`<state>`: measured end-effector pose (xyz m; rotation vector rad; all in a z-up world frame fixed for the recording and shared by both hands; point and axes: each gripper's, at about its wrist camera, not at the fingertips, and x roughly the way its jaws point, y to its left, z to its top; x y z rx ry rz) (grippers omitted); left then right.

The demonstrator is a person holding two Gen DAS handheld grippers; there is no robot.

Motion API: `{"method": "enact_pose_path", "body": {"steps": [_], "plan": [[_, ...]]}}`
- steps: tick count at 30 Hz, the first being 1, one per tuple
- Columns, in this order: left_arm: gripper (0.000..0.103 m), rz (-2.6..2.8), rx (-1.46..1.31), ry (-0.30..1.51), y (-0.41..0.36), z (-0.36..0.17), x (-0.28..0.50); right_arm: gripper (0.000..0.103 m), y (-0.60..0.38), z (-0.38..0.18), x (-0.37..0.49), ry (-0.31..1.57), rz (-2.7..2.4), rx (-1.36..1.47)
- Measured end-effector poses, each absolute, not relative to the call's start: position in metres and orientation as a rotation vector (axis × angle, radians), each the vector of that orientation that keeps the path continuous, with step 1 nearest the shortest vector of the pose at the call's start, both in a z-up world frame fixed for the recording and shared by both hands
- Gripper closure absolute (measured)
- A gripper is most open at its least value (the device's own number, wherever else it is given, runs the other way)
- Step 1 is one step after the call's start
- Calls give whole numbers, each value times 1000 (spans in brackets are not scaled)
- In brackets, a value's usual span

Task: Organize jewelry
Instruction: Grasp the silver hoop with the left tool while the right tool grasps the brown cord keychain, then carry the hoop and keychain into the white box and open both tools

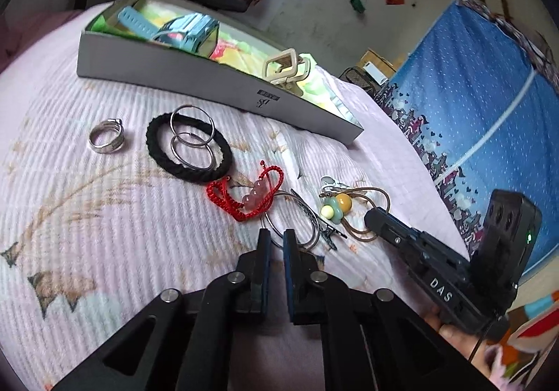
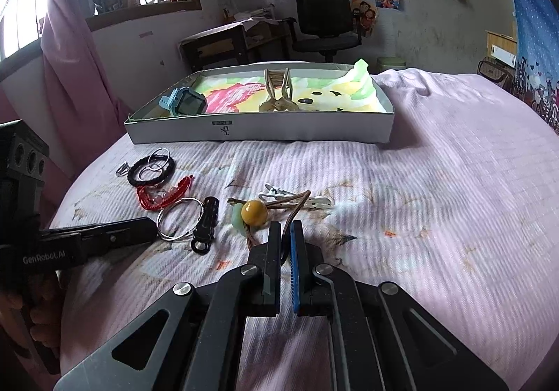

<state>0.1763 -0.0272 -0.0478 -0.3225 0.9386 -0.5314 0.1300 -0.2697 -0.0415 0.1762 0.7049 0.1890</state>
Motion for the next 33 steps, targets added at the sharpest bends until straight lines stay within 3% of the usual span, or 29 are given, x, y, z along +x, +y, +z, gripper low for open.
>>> {"method": "enact_pose_path", "body": {"steps": [5,11,15,17,19,33], "plan": [[70,-527,-319,961,-41,-45,176,98,-273,-41,130,702,203,202],[69,-440,-250,964,-58,-46,175,98,-279,-38,130,688,211,225],[77,-371,-245,982,-61,-48,181,98,-282,-35,129,677,217,238],[90,-332,-231,988,-62,-50,183,98,-283,-35,130,676,220,243],[95,-306,-221,989,-62,-51,185,98,-284,-36,131,676,225,249],[99,-342,-167,930,-62,-21,161,99,-290,-8,117,563,246,214]]}}
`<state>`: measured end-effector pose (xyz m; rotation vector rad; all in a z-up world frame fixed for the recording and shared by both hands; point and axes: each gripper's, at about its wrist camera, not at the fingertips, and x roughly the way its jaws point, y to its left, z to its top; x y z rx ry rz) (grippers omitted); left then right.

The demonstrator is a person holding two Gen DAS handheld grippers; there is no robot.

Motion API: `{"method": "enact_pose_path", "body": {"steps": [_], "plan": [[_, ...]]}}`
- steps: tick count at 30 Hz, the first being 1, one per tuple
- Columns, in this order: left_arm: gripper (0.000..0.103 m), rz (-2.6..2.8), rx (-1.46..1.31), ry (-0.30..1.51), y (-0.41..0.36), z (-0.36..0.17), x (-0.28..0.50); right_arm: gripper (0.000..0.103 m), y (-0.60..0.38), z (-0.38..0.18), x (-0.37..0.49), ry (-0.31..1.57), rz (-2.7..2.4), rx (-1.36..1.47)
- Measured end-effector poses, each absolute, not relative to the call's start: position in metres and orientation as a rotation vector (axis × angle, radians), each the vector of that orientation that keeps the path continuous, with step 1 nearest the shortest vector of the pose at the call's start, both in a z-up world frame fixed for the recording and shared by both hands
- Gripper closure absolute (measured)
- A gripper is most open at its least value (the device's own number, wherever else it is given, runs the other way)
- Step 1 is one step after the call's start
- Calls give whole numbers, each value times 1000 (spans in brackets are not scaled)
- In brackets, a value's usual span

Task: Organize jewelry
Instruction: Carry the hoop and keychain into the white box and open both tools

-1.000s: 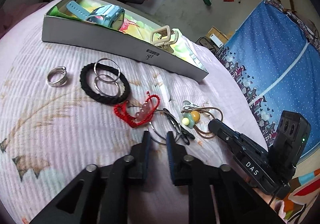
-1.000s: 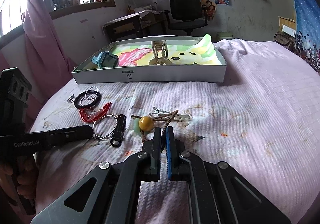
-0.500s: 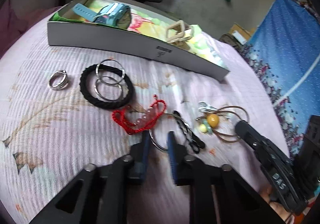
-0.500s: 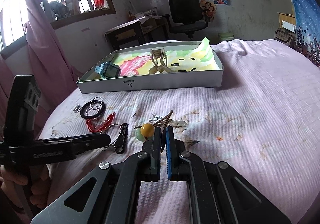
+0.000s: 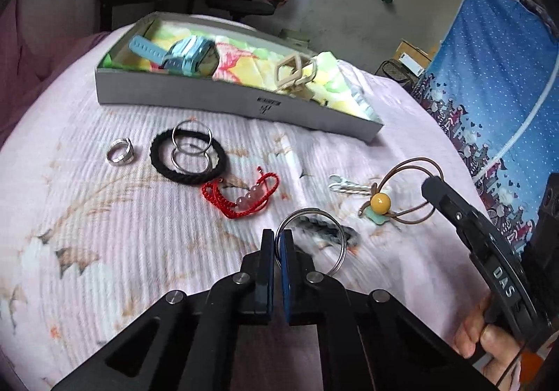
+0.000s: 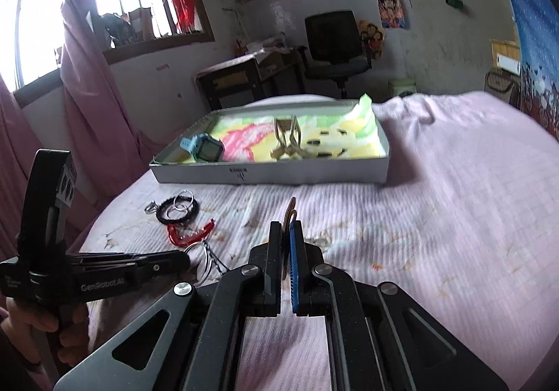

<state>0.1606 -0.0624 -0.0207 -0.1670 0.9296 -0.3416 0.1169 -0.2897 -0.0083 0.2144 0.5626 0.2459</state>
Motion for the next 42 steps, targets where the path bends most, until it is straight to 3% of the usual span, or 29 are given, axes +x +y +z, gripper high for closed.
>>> {"method": "enact_pose_path", "body": {"steps": [7,17,27,34,42], "plan": [[99,-342,-143,876,-59,13,163,99,-291,23,114,467,258,137],[99,-257,-106,769,-66,53,236,99,-287,68,173,336,327,69],[99,-186,-38,822,-96,27,308,99,-299,27,255,407,343,190],[99,-136,-18,898,-100,-2,319,99,-303,-15,272,525,329,235],[98,-145,-33,907,-98,-10,316,99,-305,-22,275,603,324,222]]}}
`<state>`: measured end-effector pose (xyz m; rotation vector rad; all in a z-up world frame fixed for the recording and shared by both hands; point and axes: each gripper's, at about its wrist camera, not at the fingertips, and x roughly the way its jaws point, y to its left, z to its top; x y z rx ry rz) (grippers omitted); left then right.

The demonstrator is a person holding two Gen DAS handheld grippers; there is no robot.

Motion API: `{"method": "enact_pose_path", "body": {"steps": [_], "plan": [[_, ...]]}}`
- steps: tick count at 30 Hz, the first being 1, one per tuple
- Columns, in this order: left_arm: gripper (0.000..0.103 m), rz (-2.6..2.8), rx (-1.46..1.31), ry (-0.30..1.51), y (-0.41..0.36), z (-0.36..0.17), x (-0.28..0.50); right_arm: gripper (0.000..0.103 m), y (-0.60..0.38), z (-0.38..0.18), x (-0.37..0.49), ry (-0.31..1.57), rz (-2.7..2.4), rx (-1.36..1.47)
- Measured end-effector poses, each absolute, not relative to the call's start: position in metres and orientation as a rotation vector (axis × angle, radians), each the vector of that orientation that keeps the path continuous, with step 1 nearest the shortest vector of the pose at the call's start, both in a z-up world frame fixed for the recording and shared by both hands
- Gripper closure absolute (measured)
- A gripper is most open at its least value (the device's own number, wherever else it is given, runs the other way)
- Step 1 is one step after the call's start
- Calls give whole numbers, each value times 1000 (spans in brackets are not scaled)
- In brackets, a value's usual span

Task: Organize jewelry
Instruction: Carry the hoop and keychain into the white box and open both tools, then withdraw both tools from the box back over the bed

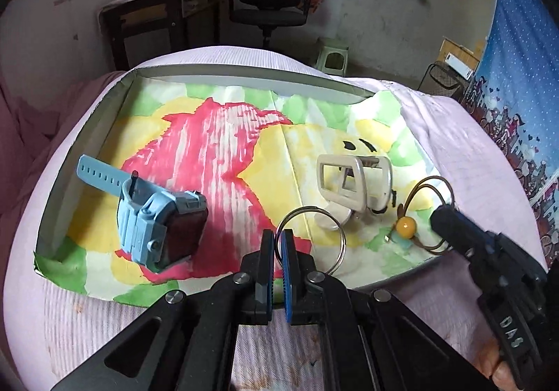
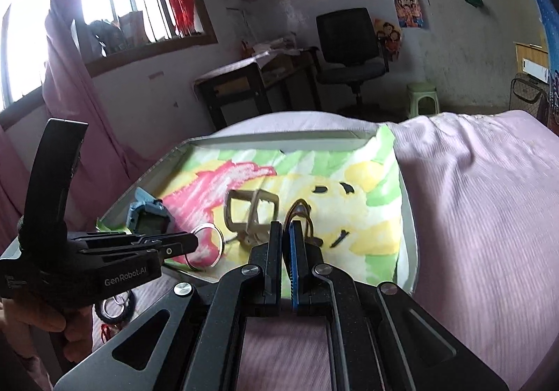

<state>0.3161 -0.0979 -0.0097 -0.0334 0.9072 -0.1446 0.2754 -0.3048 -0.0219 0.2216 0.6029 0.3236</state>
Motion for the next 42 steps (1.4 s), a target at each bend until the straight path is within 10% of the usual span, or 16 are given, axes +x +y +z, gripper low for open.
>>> {"method": "enact_pose_path", "body": {"steps": [6,11,16,25,42], "plan": [[93,-180,-58,862,-94,-5,299,95,-307,-24,270,652,285,175],[65,-204,-96,794,-88,5,278,66,-316,-14,251,600,252,186],[54,-203,-160,724,-75,15,255,65,-326,0,226,527,218,195],[16,-193,-171,561,-59,36,203,28,-339,29,169,351,190,234],[3,-156,-80,410,-31,41,117,2,-320,48,85,245,181,153]]}}
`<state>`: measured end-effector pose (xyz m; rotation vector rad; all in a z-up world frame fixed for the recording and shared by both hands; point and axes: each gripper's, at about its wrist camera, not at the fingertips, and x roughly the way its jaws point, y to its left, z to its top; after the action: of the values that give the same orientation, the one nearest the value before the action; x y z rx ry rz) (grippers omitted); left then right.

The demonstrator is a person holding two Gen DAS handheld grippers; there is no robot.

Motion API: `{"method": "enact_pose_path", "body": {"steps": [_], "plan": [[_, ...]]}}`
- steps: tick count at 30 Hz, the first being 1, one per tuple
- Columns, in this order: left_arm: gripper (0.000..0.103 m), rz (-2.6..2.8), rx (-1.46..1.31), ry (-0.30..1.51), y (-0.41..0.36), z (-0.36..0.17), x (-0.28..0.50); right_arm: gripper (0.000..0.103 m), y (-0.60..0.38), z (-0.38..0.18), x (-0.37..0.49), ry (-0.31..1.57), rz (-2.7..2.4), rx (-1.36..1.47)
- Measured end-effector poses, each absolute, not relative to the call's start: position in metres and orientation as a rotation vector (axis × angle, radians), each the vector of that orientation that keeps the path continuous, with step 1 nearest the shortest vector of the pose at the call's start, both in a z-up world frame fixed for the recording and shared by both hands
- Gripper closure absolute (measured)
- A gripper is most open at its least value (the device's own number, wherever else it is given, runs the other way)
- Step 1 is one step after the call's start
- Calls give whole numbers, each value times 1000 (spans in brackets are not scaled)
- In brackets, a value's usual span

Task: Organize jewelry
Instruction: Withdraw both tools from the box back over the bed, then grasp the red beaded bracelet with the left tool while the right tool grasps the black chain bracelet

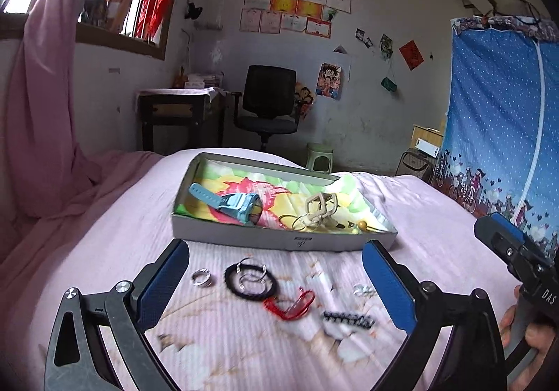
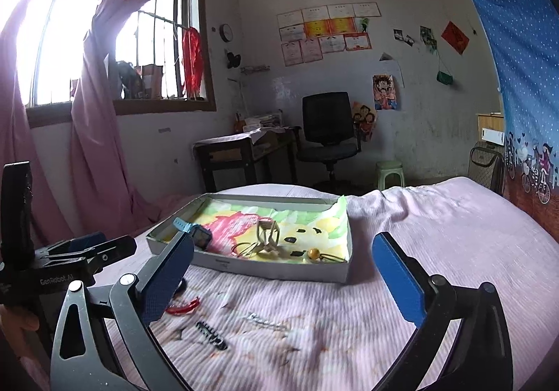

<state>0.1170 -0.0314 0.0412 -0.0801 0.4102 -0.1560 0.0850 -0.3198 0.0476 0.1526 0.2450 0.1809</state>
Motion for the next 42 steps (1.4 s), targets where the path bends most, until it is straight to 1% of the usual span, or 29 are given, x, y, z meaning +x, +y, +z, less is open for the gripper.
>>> {"method": "enact_pose_path", "body": {"steps": [12,27,36,39,41,42], "plan": [[2,-139,-46,411,-9,23,95,1,-300,29,71,327,198,119],[2,-200,-136,567,6,-7,121,1,-279,-7,102,531,249,78],[2,-234,-140,613,1,-16,133,2,-264,-26,116,633,304,51],[5,-253,-127,620,-3,-17,136,2,-262,-30,119,651,307,50],[12,-271,-121,627,-6,-17,138,3,-262,-31,121,660,312,54],[15,-282,-121,634,-7,-17,140,6,-261,-31,122,662,316,55]]}}
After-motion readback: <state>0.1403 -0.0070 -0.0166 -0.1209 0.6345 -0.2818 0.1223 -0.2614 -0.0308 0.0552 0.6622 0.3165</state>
